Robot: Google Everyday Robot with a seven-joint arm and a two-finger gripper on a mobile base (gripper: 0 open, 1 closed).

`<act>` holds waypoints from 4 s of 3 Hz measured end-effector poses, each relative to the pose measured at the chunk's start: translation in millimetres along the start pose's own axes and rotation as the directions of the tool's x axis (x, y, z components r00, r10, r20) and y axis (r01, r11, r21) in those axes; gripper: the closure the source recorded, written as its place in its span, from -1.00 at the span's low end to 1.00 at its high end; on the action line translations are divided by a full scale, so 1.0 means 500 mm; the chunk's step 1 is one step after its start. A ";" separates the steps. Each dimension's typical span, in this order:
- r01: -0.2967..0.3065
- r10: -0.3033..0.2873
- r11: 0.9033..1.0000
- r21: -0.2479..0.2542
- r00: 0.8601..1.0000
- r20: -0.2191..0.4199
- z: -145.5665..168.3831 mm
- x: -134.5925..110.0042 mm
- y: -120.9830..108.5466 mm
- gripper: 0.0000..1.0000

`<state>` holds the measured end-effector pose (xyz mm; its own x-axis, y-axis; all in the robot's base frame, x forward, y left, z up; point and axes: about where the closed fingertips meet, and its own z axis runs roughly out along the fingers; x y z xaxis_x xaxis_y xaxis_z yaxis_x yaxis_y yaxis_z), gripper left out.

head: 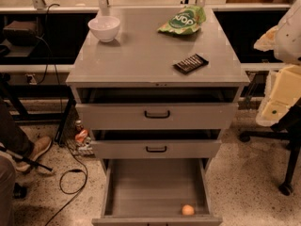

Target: Pick orange from bottom drawer and place on counter

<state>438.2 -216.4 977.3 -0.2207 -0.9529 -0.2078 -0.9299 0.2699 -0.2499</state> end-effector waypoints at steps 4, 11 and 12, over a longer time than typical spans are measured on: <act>-0.354 0.333 0.929 -0.107 0.927 -0.173 0.294 0.103 0.087 -1.00; -0.761 0.701 0.638 -0.122 0.639 -0.317 0.893 0.171 0.216 -1.00; -0.789 0.713 0.586 -0.183 0.609 -0.348 1.014 0.155 0.277 -1.00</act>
Offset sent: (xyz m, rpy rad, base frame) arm -0.0034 0.0007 -0.0883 -0.0347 0.2093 -0.1454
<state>441.4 -183.0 447.1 -0.8994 -0.4364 0.0243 -0.4244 0.8852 0.1904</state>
